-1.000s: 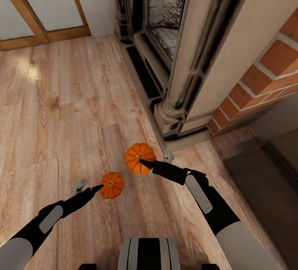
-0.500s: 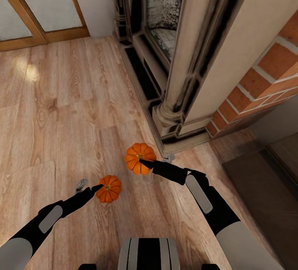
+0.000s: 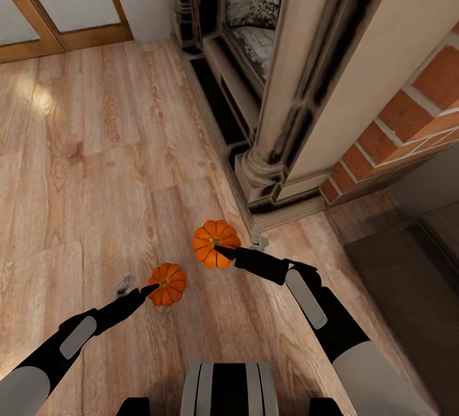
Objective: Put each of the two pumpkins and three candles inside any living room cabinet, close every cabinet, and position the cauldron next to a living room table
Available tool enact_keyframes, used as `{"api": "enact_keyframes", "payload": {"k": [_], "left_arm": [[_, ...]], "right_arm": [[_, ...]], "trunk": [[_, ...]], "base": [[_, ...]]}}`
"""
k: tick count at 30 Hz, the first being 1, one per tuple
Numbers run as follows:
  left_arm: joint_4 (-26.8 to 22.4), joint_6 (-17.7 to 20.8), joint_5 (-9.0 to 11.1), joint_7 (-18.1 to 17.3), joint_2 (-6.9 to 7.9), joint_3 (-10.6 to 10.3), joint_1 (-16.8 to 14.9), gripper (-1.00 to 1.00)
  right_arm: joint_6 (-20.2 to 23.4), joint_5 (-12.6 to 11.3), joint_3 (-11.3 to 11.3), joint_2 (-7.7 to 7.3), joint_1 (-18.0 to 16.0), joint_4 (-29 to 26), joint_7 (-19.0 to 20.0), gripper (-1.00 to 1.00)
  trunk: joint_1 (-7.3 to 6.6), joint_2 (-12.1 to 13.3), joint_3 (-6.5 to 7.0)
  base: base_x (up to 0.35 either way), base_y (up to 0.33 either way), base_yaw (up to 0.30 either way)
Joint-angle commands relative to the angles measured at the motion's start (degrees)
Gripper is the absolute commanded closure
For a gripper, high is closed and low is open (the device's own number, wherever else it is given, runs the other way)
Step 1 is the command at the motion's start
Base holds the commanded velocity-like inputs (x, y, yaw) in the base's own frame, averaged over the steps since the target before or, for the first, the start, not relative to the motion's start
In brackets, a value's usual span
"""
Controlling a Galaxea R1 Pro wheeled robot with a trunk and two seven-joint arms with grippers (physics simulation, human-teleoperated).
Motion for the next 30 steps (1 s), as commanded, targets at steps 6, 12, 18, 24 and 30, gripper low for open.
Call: {"api": "enact_keyframes", "payload": {"k": [6,12,18,24,30], "left_arm": [[-0.1,0.0,0.0,-0.1,0.00,0.1,0.0,-1.00],[-0.1,0.0,0.1,-0.1,0.00,0.1,0.0,-1.00],[-0.1,0.0,0.2,-0.2,0.11,0.1,0.0,-1.00],[-0.1,0.0,0.3,-0.3,0.19,0.1,0.0,-1.00],[-0.1,0.1,0.3,-0.3,0.22,0.1,0.0,-1.00]], "right_arm": [[0.0,-0.2,0.0,0.07,0.0,0.0,0.0,1.00],[0.0,-0.2,0.0,0.04,0.0,-0.1,0.0,1.00],[0.0,-0.2,0.0,-0.01,0.0,0.0,0.0,1.00],[0.0,-0.2,0.0,0.06,0.0,-0.1,-0.1,1.00],[0.0,-0.2,0.0,0.04,0.0,0.0,0.0,1.00]], "trunk": [[0.02,0.0,-0.23],[0.07,0.0,-0.67],[0.07,0.0,-0.67],[0.12,-0.1,-1.11],[0.12,-0.1,-1.11]], "base": [[0.000,0.000,0.000],[0.000,0.000,0.000],[0.000,0.000,0.000],[0.000,0.000,0.000],[0.000,0.000,0.000]]}}
